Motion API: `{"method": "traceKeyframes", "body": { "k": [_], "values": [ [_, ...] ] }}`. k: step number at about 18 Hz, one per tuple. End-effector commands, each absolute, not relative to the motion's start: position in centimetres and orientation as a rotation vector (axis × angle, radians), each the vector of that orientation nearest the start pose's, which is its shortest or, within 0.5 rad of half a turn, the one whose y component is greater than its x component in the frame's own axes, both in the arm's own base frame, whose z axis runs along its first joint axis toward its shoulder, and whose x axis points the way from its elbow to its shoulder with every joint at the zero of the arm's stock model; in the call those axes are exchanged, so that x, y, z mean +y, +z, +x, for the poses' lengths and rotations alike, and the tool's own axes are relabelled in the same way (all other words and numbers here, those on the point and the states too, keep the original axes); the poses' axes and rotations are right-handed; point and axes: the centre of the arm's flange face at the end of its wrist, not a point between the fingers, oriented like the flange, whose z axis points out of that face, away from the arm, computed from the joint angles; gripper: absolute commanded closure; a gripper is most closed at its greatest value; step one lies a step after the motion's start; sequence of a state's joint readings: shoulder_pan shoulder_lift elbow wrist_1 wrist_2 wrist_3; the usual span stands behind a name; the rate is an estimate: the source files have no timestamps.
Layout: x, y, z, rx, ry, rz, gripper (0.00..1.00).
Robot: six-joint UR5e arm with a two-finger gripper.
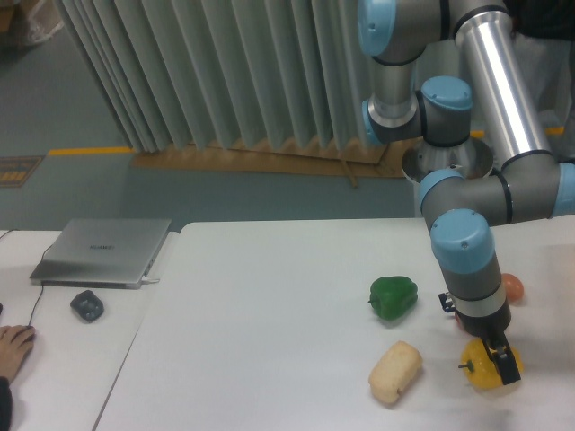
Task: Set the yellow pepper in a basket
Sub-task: 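Close the gripper on the yellow bell pepper's stem end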
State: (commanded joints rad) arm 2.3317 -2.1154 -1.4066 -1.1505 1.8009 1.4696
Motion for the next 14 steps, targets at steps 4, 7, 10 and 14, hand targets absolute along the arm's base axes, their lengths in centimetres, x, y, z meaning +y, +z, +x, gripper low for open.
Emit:
{"method": "traceKeyframes", "body": {
  "k": [4, 7, 10, 14],
  "values": [
    [57.1, 29.7, -39.3, 1.159, 0.240, -3.108, 0.00],
    [55.2, 34.1, -40.2, 1.042, 0.262, -3.047, 0.00],
    [54.5, 34.4, -40.0, 1.008, 0.243, -3.038, 0.00],
    [54.6, 32.8, -40.0, 0.974, 0.246, -3.096, 0.00]
  ]
}}
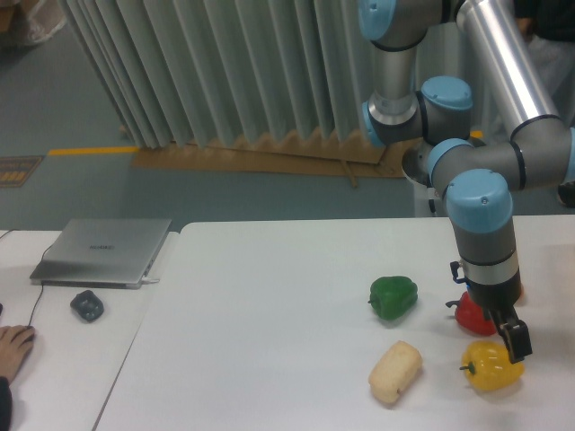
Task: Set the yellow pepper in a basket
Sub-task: 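Close the gripper on the yellow bell pepper's stem end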
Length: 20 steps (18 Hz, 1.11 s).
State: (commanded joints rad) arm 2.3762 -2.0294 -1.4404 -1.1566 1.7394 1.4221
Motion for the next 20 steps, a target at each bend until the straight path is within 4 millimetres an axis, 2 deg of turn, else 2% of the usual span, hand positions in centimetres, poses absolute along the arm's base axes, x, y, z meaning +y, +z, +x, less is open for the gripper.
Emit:
{"method": "traceKeyframes", "body": {
  "k": [3, 7, 20],
  "values": [
    [55.3, 31.5, -39.7, 0.995, 0.239, -3.117, 0.00],
    [55.7, 30.9, -39.3, 1.015, 0.245, -3.130, 0.00],
    [58.0, 26.9, -38.9, 0.930, 0.288, -3.182, 0.00]
  ]
}}
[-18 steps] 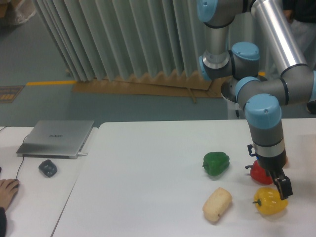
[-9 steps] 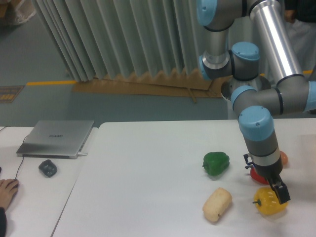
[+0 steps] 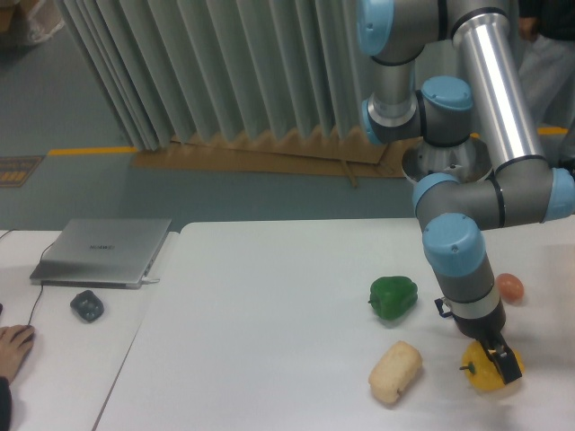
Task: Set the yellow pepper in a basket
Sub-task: 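Close the gripper on the yellow bell pepper's stem end, then lift the yellow bell pepper up and carry it away from the table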
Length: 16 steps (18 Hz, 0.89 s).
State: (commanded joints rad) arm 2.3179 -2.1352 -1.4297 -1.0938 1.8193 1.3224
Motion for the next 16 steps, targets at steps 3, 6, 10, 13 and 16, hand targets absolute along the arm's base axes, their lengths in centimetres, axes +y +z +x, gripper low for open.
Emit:
{"method": "traceKeyframes", "body": {
  "k": [3, 6, 10, 13, 16],
  "values": [
    [58.0, 26.9, -38.9, 0.941, 0.291, -3.178, 0.14],
    [57.9, 27.1, -38.7, 0.947, 0.293, -3.173, 0.48],
    [56.5, 31.6, -39.2, 0.902, 0.346, -3.115, 0.52],
    [52.2, 37.5, -40.7, 0.735, 0.354, -3.025, 0.52],
    [46.8, 40.2, -45.0, 0.574, 0.367, -3.003, 0.52]
  ]
}}
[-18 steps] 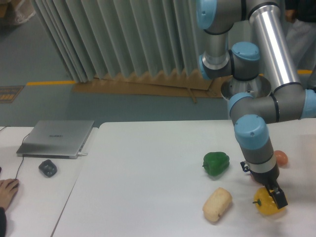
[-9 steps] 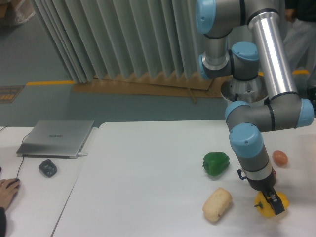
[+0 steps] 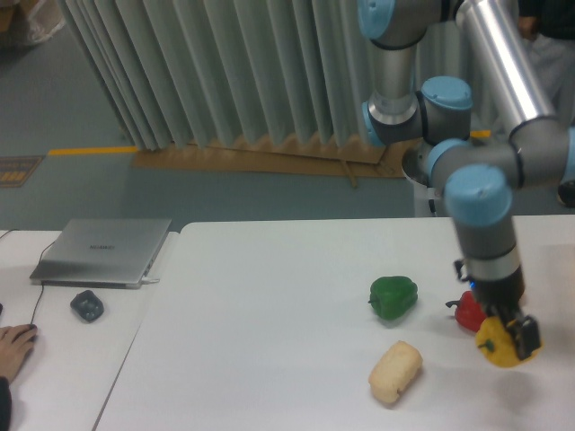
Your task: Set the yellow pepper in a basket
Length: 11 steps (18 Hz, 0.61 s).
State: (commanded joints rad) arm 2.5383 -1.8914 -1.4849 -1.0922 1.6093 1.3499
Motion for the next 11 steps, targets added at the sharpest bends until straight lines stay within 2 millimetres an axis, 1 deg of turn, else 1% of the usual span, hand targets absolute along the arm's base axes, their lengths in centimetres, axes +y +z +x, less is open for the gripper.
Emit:
{"method": "traceKeyframes", "body": {
  "k": [1, 2, 3, 5, 6, 8, 11],
  "values": [
    [45.2, 40.5, -46.7, 0.539, 0.375, -3.004, 0.52],
    [42.7, 40.9, -49.2, 0.575, 0.396, -3.005, 0.52],
    [39.9, 40.7, -52.1, 0.632, 0.398, -3.007, 0.52],
    [37.0, 38.3, -56.9, 0.745, 0.367, -3.001, 0.51],
    [36.4, 37.8, -58.4, 0.781, 0.378, -2.997, 0.51],
    [35.6, 36.6, -60.5, 0.810, 0.401, -2.993, 0.51],
    [36.2, 32.8, -62.5, 0.815, 0.445, -2.992, 0.51]
  ]
}}
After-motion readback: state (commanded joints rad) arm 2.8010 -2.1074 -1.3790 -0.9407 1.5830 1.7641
